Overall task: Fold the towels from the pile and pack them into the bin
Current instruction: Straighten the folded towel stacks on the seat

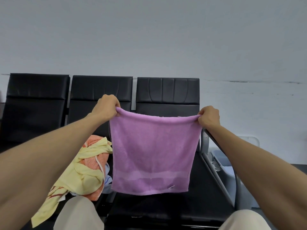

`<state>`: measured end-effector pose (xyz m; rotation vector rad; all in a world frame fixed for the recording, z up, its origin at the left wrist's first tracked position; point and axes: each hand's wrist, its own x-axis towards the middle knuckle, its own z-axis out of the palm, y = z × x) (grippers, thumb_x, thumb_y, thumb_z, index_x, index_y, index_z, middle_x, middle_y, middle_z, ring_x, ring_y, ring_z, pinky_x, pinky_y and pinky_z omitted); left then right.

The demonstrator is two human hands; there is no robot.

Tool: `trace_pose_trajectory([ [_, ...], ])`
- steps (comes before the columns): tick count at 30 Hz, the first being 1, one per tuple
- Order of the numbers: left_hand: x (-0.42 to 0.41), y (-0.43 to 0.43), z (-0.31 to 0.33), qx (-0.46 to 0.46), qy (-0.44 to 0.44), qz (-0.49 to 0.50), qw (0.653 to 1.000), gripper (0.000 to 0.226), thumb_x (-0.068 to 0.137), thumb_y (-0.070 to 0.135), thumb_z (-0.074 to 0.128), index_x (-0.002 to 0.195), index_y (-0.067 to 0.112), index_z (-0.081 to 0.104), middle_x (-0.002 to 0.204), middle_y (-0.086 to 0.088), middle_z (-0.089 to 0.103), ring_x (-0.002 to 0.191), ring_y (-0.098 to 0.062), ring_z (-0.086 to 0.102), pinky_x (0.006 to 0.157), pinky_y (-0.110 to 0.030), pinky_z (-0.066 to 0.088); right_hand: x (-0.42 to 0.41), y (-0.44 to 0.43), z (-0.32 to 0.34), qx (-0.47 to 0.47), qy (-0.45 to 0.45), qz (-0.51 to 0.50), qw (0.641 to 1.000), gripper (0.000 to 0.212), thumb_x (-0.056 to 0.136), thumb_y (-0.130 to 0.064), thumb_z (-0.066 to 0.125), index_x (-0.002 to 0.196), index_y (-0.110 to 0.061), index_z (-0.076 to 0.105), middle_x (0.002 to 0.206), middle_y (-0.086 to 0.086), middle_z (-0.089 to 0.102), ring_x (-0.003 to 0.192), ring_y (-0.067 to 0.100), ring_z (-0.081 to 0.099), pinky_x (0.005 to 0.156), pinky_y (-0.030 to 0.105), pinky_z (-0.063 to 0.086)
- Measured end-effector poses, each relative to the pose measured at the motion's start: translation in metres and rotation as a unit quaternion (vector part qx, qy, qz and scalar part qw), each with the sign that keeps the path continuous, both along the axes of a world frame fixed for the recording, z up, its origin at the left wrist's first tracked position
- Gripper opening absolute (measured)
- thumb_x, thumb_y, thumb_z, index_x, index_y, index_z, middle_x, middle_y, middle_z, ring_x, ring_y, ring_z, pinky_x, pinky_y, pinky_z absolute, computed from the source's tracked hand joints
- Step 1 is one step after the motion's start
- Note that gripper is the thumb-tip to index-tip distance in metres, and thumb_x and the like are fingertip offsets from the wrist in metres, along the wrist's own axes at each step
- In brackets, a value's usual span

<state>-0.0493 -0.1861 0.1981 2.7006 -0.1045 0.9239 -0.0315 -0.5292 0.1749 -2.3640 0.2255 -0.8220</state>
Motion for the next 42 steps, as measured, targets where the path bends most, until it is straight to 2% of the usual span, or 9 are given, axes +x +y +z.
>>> trace_pose_trajectory([
  [6, -0.01, 0.008, 0.016, -0.064, 0.075, -0.042, 0.994, 0.012, 0.077, 0.009, 0.079, 0.09, 0.008, 0.076, 0.091, -0.008, 0.071, 0.082, -0.02, 0.064, 0.071, -0.028, 0.053, -0.01, -0.006, 0.018, 0.1, 0.01, 0.075, 0.992, 0.011, 0.075, 0.001, 0.072, 0.075, -0.01, 0.072, 0.083, 0.01, 0.069, 0.089, 0.026, 0.066, 0.081, 0.03, 0.054],
  [10, -0.028, 0.012, 0.033, -0.27, 0.155, -0.14, 0.94, 0.017, 0.075, 0.01, 0.079, 0.09, 0.004, 0.074, 0.087, -0.01, 0.071, 0.081, -0.022, 0.068, 0.057, -0.025, 0.057, -0.017, -0.016, 0.025, 0.203, 0.021, 0.128, 0.971, 0.014, 0.073, -0.011, 0.083, 0.069, -0.01, 0.07, 0.084, 0.014, 0.069, 0.079, 0.031, 0.069, 0.08, 0.042, 0.059],
  [14, -0.03, 0.017, 0.042, -0.394, 0.128, -0.169, 0.894, 0.029, 0.08, 0.019, 0.075, 0.103, 0.001, 0.071, 0.102, -0.015, 0.07, 0.09, -0.026, 0.067, 0.068, -0.034, 0.056, -0.016, -0.02, 0.033, 0.232, -0.011, 0.099, 0.967, 0.024, 0.081, -0.027, 0.077, 0.089, -0.004, 0.073, 0.081, 0.009, 0.06, 0.062, 0.022, 0.055, 0.064, 0.034, 0.055],
  [18, -0.021, 0.017, 0.043, -0.336, 0.06, -0.124, 0.932, 0.024, 0.086, 0.023, 0.072, 0.102, 0.006, 0.071, 0.107, -0.01, 0.066, 0.097, -0.024, 0.06, 0.074, -0.033, 0.052, -0.012, -0.022, 0.041, 0.238, -0.055, 0.071, 0.967, 0.029, 0.086, -0.028, 0.071, 0.102, -0.003, 0.072, 0.087, 0.007, 0.055, 0.056, 0.014, 0.04, 0.049, 0.023, 0.034],
  [21, -0.01, 0.009, 0.033, -0.26, 0.021, -0.079, 0.962, 0.026, 0.086, 0.022, 0.071, 0.105, 0.003, 0.071, 0.102, -0.007, 0.066, 0.091, -0.019, 0.057, 0.078, -0.031, 0.047, -0.003, -0.02, 0.036, 0.223, -0.064, 0.07, 0.97, 0.023, 0.084, -0.027, 0.073, 0.095, -0.006, 0.073, 0.086, 0.006, 0.059, 0.068, 0.022, 0.05, 0.051, 0.021, 0.036],
  [27, 0.035, -0.008, -0.018, -0.292, 0.058, -0.047, 0.954, 0.015, 0.085, 0.021, 0.073, 0.092, 0.009, 0.069, 0.076, -0.009, 0.066, 0.053, -0.02, 0.064, 0.052, -0.027, 0.053, 0.034, -0.021, -0.01, 0.261, -0.034, 0.068, 0.962, 0.009, 0.083, -0.015, 0.075, 0.08, -0.011, 0.068, 0.072, 0.005, 0.063, 0.044, 0.018, 0.059, 0.041, 0.022, 0.05],
  [31, 0.075, -0.01, -0.072, -0.343, 0.091, -0.052, 0.933, 0.013, 0.085, 0.019, 0.074, 0.088, 0.007, 0.071, 0.082, -0.014, 0.07, 0.062, -0.024, 0.072, 0.064, -0.031, 0.061, 0.069, -0.031, -0.054, 0.285, -0.004, 0.085, 0.955, 0.015, 0.083, -0.012, 0.075, 0.073, -0.014, 0.064, 0.071, 0.012, 0.067, 0.053, 0.021, 0.068, 0.056, 0.031, 0.06],
  [35, 0.105, -0.013, -0.139, -0.339, 0.123, -0.071, 0.93, 0.01, 0.085, 0.018, 0.074, 0.081, 0.01, 0.072, 0.075, -0.01, 0.071, 0.067, -0.017, 0.071, 0.066, -0.028, 0.058, 0.102, -0.039, -0.112, 0.286, 0.042, 0.104, 0.952, 0.009, 0.086, -0.014, 0.072, 0.089, -0.007, 0.068, 0.078, 0.014, 0.069, 0.052, 0.012, 0.068, 0.058, 0.026, 0.06],
  [42, 0.113, -0.007, -0.237, -0.241, 0.156, -0.107, 0.952, 0.008, 0.085, 0.024, 0.073, 0.084, 0.016, 0.073, 0.077, 0.001, 0.068, 0.072, -0.01, 0.059, 0.062, -0.017, 0.042, 0.11, -0.038, -0.195, 0.306, 0.113, 0.162, 0.931, 0.026, 0.089, -0.025, 0.069, 0.093, 0.0, 0.07, 0.087, 0.015, 0.072, 0.076, 0.022, 0.069, 0.074, 0.028, 0.06],
])
